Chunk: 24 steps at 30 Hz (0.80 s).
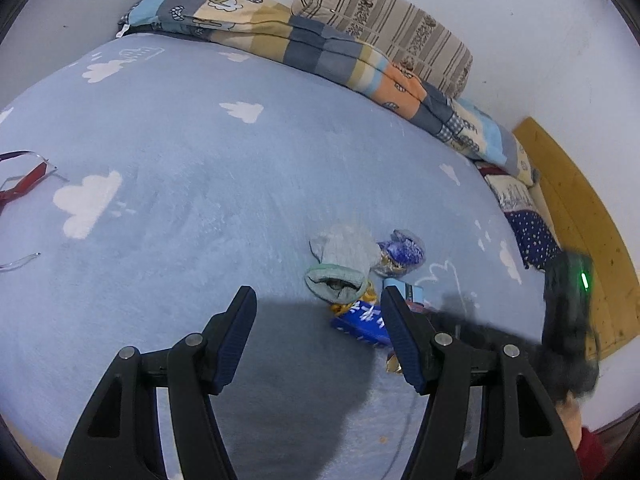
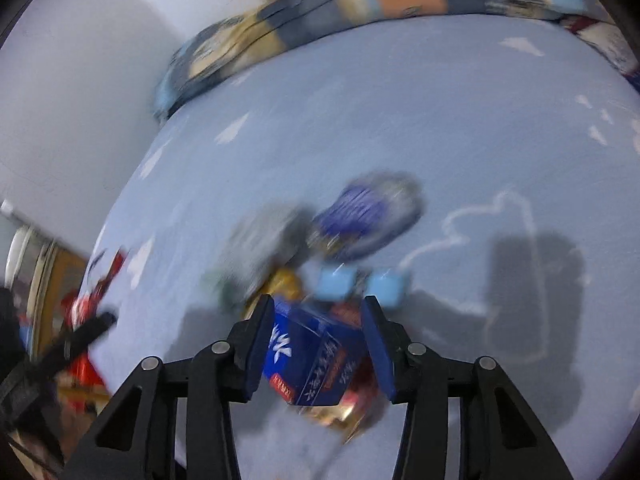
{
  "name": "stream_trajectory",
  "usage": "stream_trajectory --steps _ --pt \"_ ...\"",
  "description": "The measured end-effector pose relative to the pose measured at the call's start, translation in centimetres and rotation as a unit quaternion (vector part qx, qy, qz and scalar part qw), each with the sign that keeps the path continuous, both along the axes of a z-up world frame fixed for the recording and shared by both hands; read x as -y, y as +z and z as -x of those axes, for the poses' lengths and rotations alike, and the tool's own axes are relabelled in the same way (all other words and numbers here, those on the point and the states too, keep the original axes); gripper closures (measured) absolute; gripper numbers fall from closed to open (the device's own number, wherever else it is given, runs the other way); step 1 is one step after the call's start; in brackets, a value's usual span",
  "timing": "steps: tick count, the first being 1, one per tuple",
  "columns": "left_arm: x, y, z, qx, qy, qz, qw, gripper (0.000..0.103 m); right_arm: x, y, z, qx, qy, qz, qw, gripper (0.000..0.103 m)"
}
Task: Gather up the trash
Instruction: 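Move both open tools back over the trash on the bed, then grasp the blue-white medicine box with the right tool while the left tool grasps the grey sock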
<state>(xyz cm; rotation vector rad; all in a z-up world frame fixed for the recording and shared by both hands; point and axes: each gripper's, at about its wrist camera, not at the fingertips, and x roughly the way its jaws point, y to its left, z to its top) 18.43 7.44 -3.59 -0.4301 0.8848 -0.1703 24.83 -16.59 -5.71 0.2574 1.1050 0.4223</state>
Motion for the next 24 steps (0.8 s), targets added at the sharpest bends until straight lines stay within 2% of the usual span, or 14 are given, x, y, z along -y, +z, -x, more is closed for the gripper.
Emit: stream_trajectory --steps 3,5,8,16,24 --pt "-0.4 -0.1 0.0 -0.003 0.003 0.011 0.9999 0.040 -2.2 0.3 2.8 -0.002 0.055 -0.005 0.998 0.055" --pt "-0.7 -0.2 0.0 -0.006 0.004 0.017 0.9998 0.040 -3.7 0.1 4.9 -0.014 0.093 -0.024 0.995 0.055" --pt "-1.2 -0.4 0.1 -0.009 0.010 0.017 0.9998 0.040 -5.1 -0.6 7.1 -0.029 0.124 -0.036 0.991 0.055" --pt "-1.7 -0.6 0.2 -0.011 0.016 0.018 0.9997 0.040 -4.8 -0.4 7.0 0.004 0.076 -0.005 0.997 0.054" --pt "-1.5 -0.4 0.2 -0.007 0.009 0.013 0.9998 0.040 -4.0 -1.3 5.6 -0.009 0.047 0.011 0.999 0.054"
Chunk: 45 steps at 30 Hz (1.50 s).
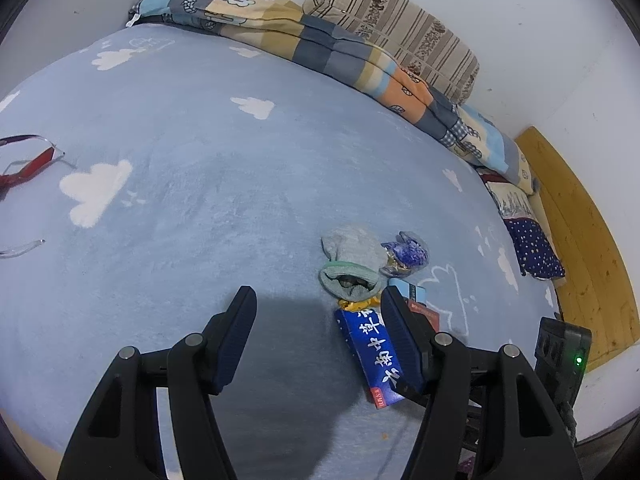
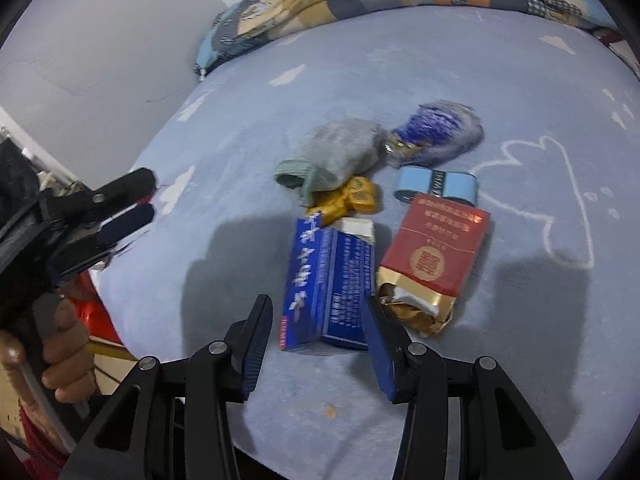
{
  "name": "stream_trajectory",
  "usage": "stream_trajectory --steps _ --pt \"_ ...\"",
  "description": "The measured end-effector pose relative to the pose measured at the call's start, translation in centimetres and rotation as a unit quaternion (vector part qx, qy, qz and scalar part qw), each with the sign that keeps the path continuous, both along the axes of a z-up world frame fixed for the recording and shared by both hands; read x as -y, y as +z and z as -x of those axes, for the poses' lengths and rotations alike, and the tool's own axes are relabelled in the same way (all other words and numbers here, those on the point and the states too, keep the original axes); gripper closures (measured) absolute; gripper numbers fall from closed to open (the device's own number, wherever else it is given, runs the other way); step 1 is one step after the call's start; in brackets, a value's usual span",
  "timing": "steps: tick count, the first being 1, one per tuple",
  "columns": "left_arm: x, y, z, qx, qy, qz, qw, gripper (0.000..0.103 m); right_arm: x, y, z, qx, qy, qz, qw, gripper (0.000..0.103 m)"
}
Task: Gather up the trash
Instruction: 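Grasp the blue-white medicine box with the right tool while the left tool grasps the grey sock, then hold the blue-white box and grey sock raised above the bed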
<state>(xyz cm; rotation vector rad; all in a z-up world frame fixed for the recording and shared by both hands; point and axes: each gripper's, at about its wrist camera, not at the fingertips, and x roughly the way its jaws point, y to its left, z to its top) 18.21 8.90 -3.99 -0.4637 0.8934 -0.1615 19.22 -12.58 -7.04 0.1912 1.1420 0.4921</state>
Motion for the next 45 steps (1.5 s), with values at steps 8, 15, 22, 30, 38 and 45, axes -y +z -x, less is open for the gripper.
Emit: stream_trajectory --steps 8,15,22,30,38,45 --pt "0.5 0.0 0.2 -0.001 -0.003 -0.004 1.0000 0.040 -0.1 -2.5 -0.5 -0.035 -0.007 -0.009 0.999 0.049" --pt "0.8 -0.8 -0.9 -0.019 -0.006 -0.004 0.9998 0.040 -0.2 -1.1 0.1 -0.019 -0.010 -0.046 0.999 0.064" --pt "4.1 -2.2 -5.6 -0.043 -0.040 -0.022 0.9981 0.040 4.0 3.9 2.2 0.047 -0.069 -0.051 0.995 0.065" --pt "7.5 -6.4 -11.4 -0.091 -0.061 -0.054 0.9925 0.040 7.5 5.7 2.9 0.061 -0.115 -0.098 0.987 0.065" --pt "7.6 -5.8 -11.3 -0.073 -0.056 -0.061 0.9939 0.078 8.1 6.1 2.8 0.062 -0.118 -0.098 0.986 0.065" --pt "6.8 0.2 -5.8 0.013 -0.045 -0.086 0.9952 0.079 9.2 7.8 4.5 0.110 -0.139 -0.071 0.982 0.065"
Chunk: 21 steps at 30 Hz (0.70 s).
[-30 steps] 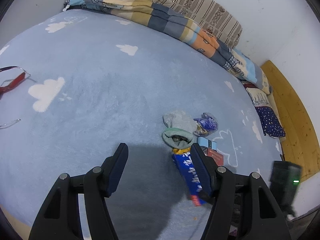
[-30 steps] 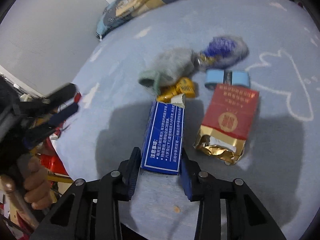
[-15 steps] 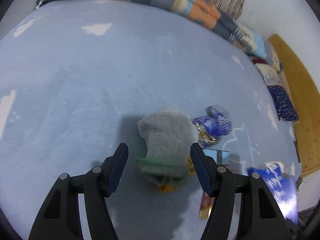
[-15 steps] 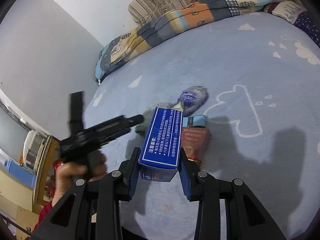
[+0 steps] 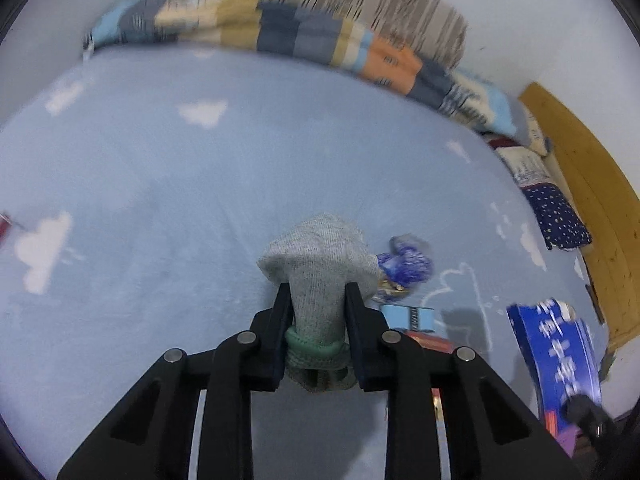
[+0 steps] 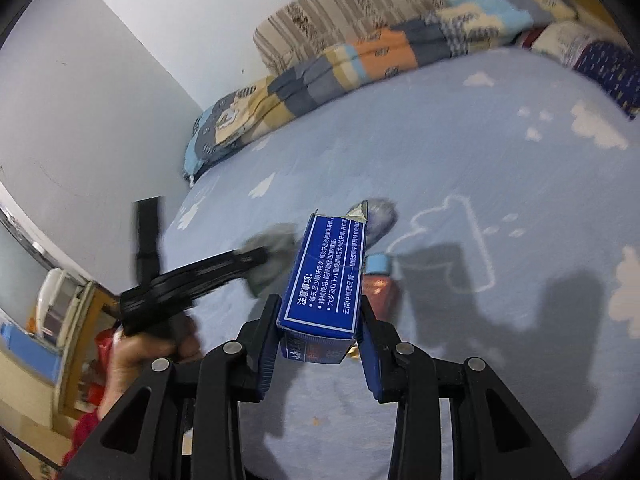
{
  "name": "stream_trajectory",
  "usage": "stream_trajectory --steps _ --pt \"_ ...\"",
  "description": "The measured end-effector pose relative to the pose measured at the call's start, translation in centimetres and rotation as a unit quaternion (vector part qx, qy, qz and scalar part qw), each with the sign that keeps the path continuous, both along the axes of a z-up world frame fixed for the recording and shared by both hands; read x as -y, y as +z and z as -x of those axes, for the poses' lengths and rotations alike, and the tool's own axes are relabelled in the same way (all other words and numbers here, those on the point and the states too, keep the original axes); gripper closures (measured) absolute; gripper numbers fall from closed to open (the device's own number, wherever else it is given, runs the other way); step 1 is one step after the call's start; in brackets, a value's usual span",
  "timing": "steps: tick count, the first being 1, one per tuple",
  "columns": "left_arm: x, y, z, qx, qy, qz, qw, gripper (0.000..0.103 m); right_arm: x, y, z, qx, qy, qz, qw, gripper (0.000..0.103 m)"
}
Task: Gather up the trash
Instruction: 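Hold the blue-white box and grey sock raised above the bed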
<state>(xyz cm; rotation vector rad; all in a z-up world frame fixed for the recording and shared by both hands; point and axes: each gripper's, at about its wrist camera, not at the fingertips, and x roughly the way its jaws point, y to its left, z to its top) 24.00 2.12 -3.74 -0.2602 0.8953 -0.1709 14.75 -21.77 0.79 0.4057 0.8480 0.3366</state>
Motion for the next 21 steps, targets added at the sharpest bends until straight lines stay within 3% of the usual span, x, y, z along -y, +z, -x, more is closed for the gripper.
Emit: stream_trajectory --steps 5,12,21 --pt "1.2 3.3 4.5 0.050 -0.014 -0.027 0.9983 0.079 1.8 0.9 3.1 0.033 -0.024 0.019 0.999 0.065" --pt "1.9 4.3 11.3 0.086 -0.012 -0.042 0.9954 0.079 2.1 1.4 5.7 0.063 -0.027 0.030 0.997 0.065" --pt "2.6 2.8 11.6 0.085 0.005 -0.068 0.9941 0.079 -0.2 1.1 5.6 0.075 0.001 0.075 0.994 0.065"
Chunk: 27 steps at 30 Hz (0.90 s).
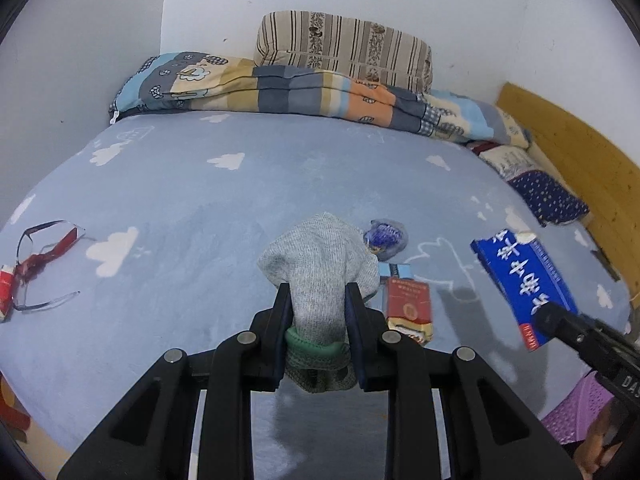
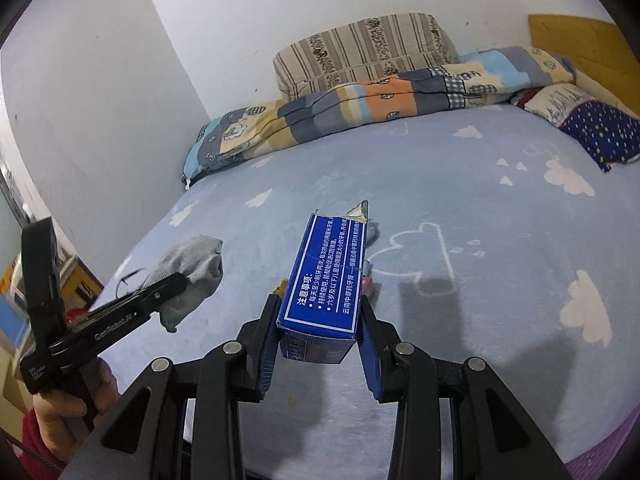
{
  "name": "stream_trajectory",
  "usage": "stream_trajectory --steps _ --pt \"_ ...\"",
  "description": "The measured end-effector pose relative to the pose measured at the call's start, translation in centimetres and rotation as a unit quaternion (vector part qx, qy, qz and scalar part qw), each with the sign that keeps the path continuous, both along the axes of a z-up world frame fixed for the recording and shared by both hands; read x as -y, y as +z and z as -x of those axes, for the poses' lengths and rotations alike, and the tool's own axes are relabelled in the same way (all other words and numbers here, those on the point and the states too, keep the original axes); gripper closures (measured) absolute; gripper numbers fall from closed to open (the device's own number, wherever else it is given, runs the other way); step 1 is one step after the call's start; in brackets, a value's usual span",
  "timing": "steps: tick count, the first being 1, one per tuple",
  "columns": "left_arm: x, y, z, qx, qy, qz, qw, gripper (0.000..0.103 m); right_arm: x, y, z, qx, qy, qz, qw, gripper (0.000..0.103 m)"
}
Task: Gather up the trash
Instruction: 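Hold the blue-white box and grey sock raised above the bed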
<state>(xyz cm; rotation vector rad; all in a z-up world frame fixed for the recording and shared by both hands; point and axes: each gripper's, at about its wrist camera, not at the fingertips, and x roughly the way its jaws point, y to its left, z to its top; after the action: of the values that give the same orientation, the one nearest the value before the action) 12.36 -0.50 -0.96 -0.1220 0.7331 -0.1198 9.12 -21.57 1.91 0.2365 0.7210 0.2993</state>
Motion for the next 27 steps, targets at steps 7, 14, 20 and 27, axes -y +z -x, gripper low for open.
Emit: stream_trajectory --steps 7,14,20,27 --pt "1.3 0.2 0.6 0.027 0.003 -0.049 0.9984 0.079 -0.2 -0.1 -0.2 0.002 0.002 0.009 1.000 0.065" --pt "2.0 0.5 1.1 0.046 0.005 -0.072 0.9963 0.079 -0.4 -0.1 0.2 0.009 0.004 0.017 1.000 0.065" --pt "2.6 0.8 1.6 0.062 0.003 -0.088 0.9942 0.078 -0.3 -0.1 0.2 0.010 0.003 0.017 1.000 0.065" --pt "3.2 0.7 1.9 0.072 -0.004 -0.104 0.9920 0.078 -0.3 -0.2 0.2 0.011 0.004 0.018 1.000 0.065"
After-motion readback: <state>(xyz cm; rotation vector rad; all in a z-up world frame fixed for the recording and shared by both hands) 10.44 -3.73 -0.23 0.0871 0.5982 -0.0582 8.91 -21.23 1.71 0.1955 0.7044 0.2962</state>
